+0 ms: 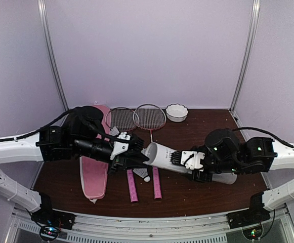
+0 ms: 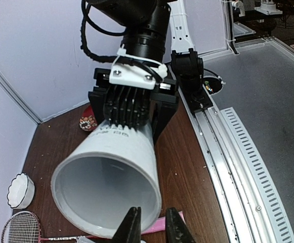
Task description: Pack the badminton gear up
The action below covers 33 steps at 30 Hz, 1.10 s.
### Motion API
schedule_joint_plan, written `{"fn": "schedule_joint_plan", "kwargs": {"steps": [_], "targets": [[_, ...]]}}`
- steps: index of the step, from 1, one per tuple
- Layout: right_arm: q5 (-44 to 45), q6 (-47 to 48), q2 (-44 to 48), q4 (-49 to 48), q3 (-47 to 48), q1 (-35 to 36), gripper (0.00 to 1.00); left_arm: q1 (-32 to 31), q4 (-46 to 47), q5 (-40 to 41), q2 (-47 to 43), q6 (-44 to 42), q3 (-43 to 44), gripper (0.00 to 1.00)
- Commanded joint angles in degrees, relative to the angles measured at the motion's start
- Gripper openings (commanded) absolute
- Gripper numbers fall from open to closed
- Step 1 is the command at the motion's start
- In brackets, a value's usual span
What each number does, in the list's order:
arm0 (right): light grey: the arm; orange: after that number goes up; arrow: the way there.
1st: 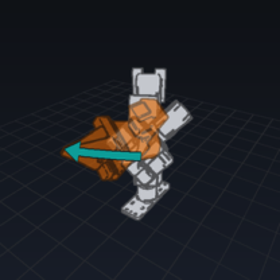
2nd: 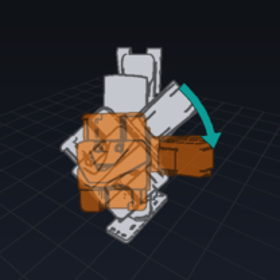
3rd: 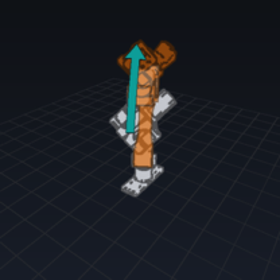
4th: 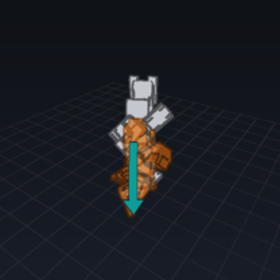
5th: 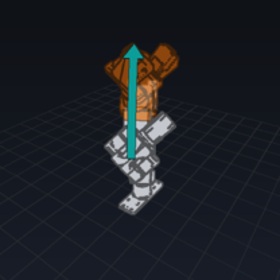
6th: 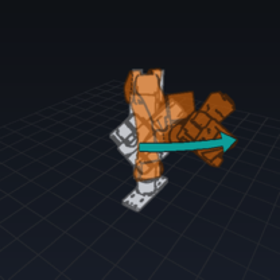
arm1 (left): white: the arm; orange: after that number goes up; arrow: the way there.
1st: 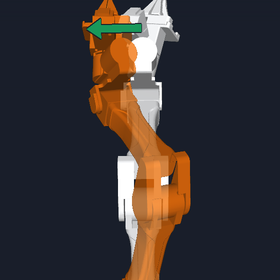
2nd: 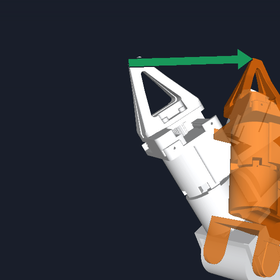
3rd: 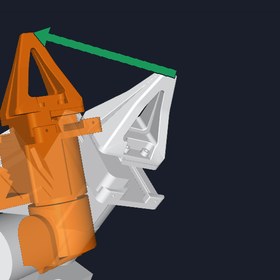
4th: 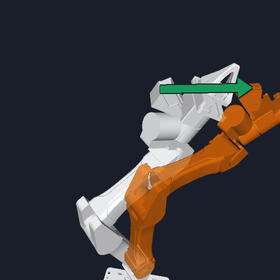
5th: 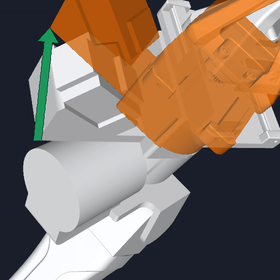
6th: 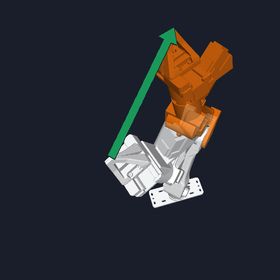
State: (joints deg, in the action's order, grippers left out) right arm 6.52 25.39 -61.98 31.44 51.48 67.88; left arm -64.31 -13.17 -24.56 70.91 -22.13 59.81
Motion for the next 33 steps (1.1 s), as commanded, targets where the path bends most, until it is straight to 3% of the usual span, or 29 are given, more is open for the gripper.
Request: {"fn": "schedule_joint_plan", "kwargs": {"steps": [1,5,13,26,33], "targets": [[1.4,0.4,0.5,-2.2,0.8,0.4,0.45,-0.5,-0.1,0.3,0.8,-1.3,2.0,0.19],[1.5,0.6,0.7,-2.3,0.6,0.4,0.45,-0.5,-0.4,0.1,1.4,-1.3,2.3,0.16],[1.9,0.7,0.8,-2.7,-0.6,0.5,0.43,-0.5,-0.1,0.0,0.7,-1.0,1.7,0.00],[5.9,-3.6,1.2,-4.7,-5.0,0.4,0.33,-0.5,4.2,7.4,-10.0,5.3,-7.2,0.00],[6.9,-4.5,-0.2,-5.0,-4.2,0.3,0.30,-0.5,5.1,13.8,-13.2,9.7,-7.6,0.00]]}}
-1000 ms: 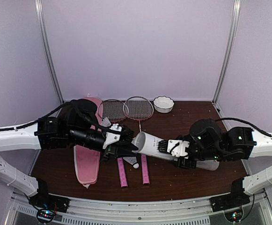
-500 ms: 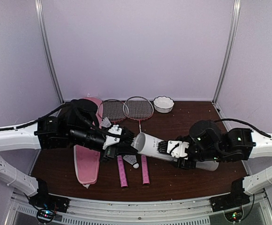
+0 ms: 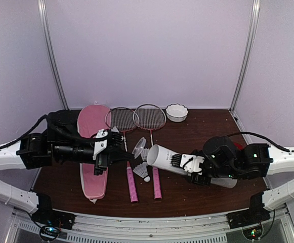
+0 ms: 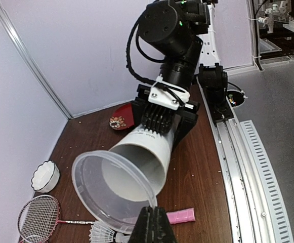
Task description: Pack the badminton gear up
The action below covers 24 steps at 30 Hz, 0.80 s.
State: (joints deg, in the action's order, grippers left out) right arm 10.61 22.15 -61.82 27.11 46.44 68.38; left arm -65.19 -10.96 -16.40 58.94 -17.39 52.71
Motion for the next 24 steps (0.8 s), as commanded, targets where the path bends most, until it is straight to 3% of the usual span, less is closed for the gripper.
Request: {"fn": "schedule_joint_plan", "kwargs": {"steps": [1,4,6,10,15,20,24], "targets": [[3.2,-1.4,-0.7,-0.7,1.1,-0.2,0.30,0.4,3.8,8.9,-1.8,7.1,-1.1,0.00],[4.0,-2.2,-1.1,-0.3,2.3,-0.2,0.30,1.5,5.3,21.3,-3.5,16.0,-2.7,0.00],[4.6,-2.9,-1.4,0.0,3.4,-0.2,0.31,5.8,1.5,27.0,-2.8,24.0,-1.9,0.00],[4.9,-3.4,-1.8,0.4,5.3,-0.2,0.33,20.9,-9.2,26.4,0.3,42.0,-0.8,0.00],[3.8,-3.3,-0.9,-0.5,5.9,-0.2,0.34,33.3,-14.6,29.1,3.1,55.1,-6.3,0.00],[3.4,-3.3,-0.1,-0.8,5.8,-0.2,0.34,45.3,-16.8,27.0,6.4,59.8,-11.2,0.00],[3.2,-3.5,0.0,-0.8,5.5,-0.1,0.34,50.8,-15.4,25.6,9.3,61.7,-15.0,0.00]]}}
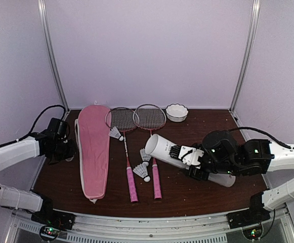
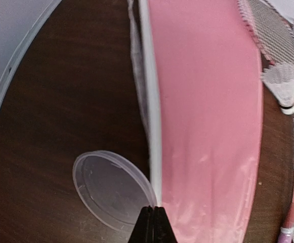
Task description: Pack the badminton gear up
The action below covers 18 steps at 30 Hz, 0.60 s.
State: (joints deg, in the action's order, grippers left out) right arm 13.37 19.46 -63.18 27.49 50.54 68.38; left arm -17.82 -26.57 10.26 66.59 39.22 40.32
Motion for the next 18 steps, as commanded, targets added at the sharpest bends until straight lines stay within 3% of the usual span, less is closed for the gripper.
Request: {"fn": "schedule_joint_plan", "kwargs": {"steps": [1,10,15,18], "targets": [[0.3,-0.8,1.4,-1.2,1.3,-0.1,0.34,4.0,0.4,-1.0,2.6,5.6,-3.1,0.00],[-0.2,-0.9,1.4,-0.5,1.0,-0.2,0.34,6.9,1.0,-0.3,9.5,5.5,-4.2,0.00],[0.0,-1.0,1.5,-0.2,0.7,-0.2,0.34,7.0,1.2,-2.6,7.6,3.5,-3.5,0.31],[0.1,-1.1,1.6,-0.6,0.2,-0.3,0.34,7.0,0.7,-3.7,3.7,1.5,-2.6,0.39]]}}
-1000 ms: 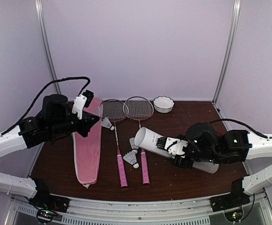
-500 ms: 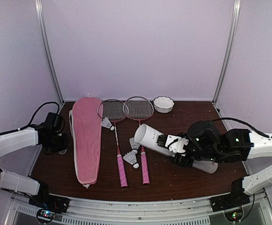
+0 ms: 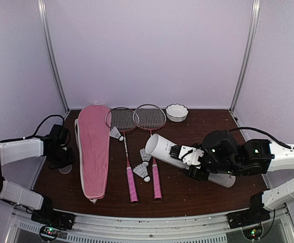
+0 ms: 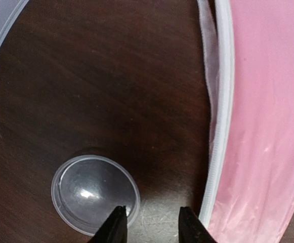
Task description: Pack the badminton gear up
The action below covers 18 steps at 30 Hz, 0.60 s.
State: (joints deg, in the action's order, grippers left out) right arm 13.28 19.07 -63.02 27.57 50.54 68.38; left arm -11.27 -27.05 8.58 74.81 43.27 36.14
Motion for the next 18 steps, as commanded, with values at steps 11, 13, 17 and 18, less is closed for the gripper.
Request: {"fn": "schedule_joint_plan", "kwargs": {"steps": [11,13,17,18], "targets": [[-1.0,-3.3,0.8,-3.6,-2.3,-1.0,0.35,-4.3,18.9,-25.7,-2.5,-20.7,10.4,0.62],[-1.4,-4.0,0.6,-3.5,-2.1,-1.2,0.35,-5.2,19.2,-26.1,2.3,-22.5,15.1,0.62],[-2.4,-5.1,1.0,-3.4,-2.0,-1.7,0.35,-5.1,21.0,-31.3,12.3,-26.7,23.9,0.66],[-2.7,-5.3,1.1,-3.5,-2.0,-1.8,0.35,-5.1,18.7,-32.8,15.6,-28.7,27.9,0.66]]}}
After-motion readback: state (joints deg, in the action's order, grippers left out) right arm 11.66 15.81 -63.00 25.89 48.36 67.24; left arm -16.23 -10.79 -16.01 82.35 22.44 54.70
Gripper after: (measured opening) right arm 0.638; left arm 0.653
